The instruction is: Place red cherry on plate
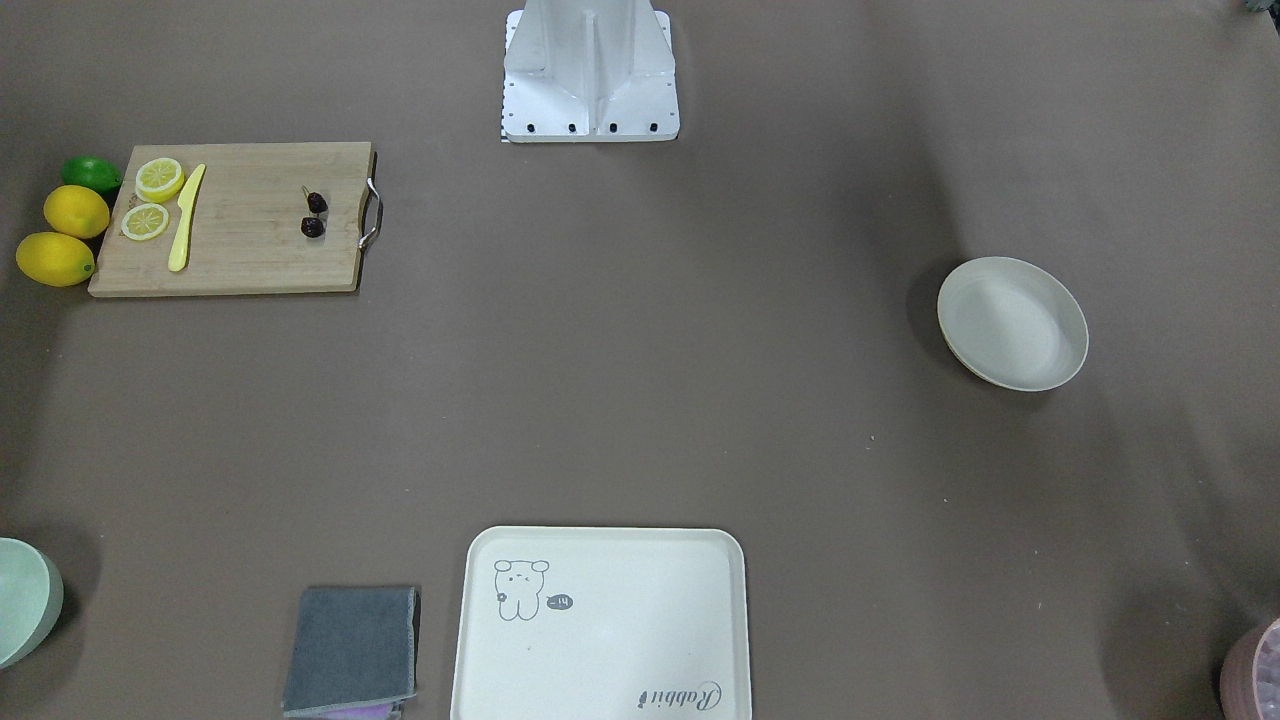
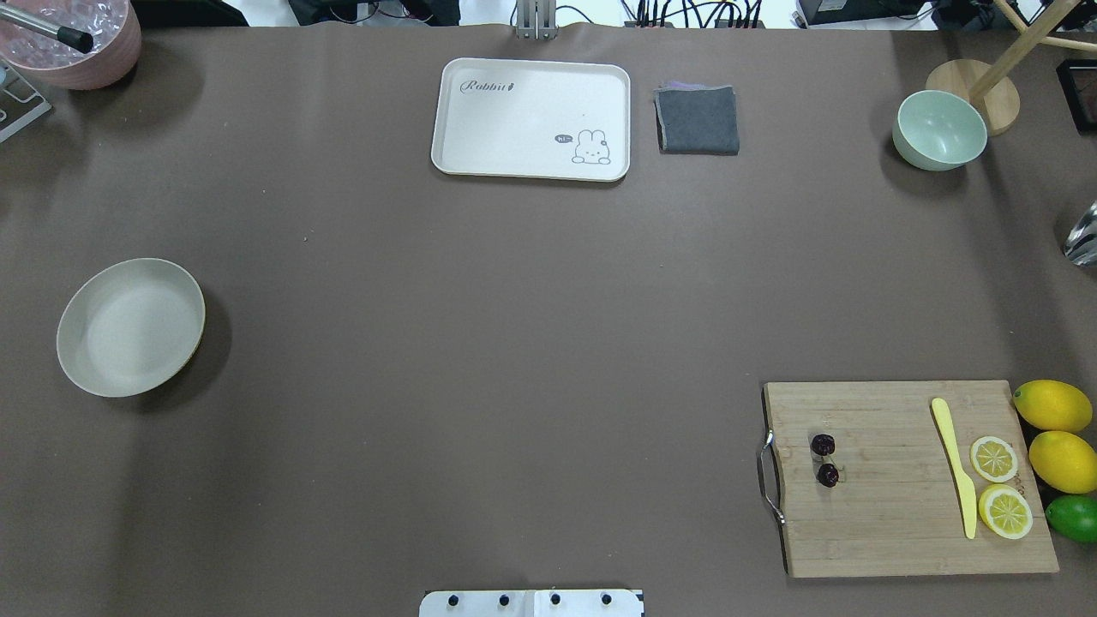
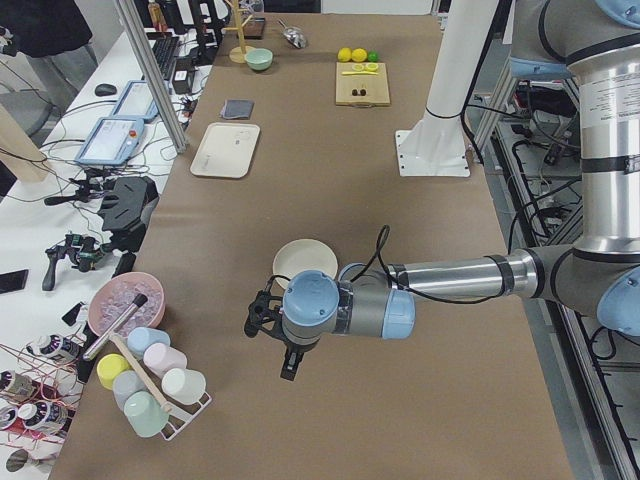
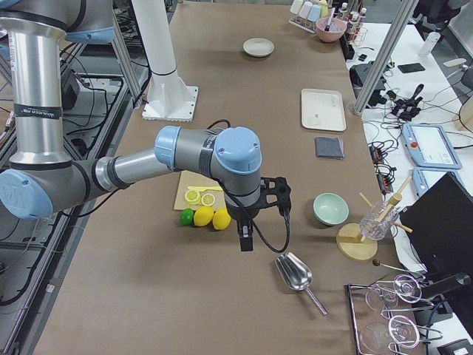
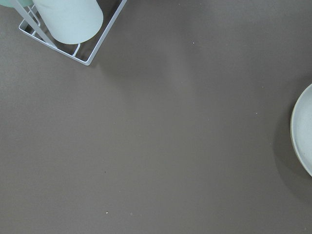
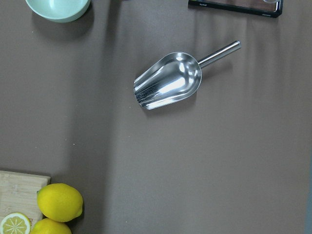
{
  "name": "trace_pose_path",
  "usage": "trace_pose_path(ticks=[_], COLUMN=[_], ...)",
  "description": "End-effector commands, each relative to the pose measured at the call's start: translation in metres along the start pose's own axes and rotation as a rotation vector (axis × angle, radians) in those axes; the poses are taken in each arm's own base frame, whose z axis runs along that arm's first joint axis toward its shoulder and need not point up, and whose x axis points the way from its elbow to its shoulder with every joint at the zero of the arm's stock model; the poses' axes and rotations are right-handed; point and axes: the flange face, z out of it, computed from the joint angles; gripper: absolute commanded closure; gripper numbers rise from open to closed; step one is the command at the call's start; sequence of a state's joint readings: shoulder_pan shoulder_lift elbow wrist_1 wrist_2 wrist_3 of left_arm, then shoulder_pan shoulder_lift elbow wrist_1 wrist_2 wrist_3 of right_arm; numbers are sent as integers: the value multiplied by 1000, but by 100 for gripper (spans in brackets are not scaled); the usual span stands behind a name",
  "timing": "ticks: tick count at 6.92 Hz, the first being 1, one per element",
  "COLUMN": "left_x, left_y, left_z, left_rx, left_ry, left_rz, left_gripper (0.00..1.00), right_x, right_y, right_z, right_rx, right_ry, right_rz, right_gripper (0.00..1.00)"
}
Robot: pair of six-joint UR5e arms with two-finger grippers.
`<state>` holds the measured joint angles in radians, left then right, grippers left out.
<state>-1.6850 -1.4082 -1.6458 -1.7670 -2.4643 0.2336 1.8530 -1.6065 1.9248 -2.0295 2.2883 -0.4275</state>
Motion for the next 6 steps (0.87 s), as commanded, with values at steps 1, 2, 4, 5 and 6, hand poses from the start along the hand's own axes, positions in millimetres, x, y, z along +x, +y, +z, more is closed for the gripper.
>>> trace_pose_path(ticks=[1,2,4,5,6], left_x=[2,1,3,11,24], left_y=[3,2,8,1,-6], left_z=[-2,0,-4,-1,2], left_rx=[5,-3,4,10,8], left_ry=[-7,-5,18,92,190], left_rz=[12,2,-12,-64,-173], left_gripper=[2,2,2,2,3], right_x=[0,1,-3,-1,0], right_y=[1,2,4,6,8], right_z=[0,0,-4,-4,-7], right_rx=[-2,-2,6,7,11], right_ry=[2,3,9,10,19], right_rz=[0,-2,-7,-7,-4], right_gripper=[0,0,0,0,0])
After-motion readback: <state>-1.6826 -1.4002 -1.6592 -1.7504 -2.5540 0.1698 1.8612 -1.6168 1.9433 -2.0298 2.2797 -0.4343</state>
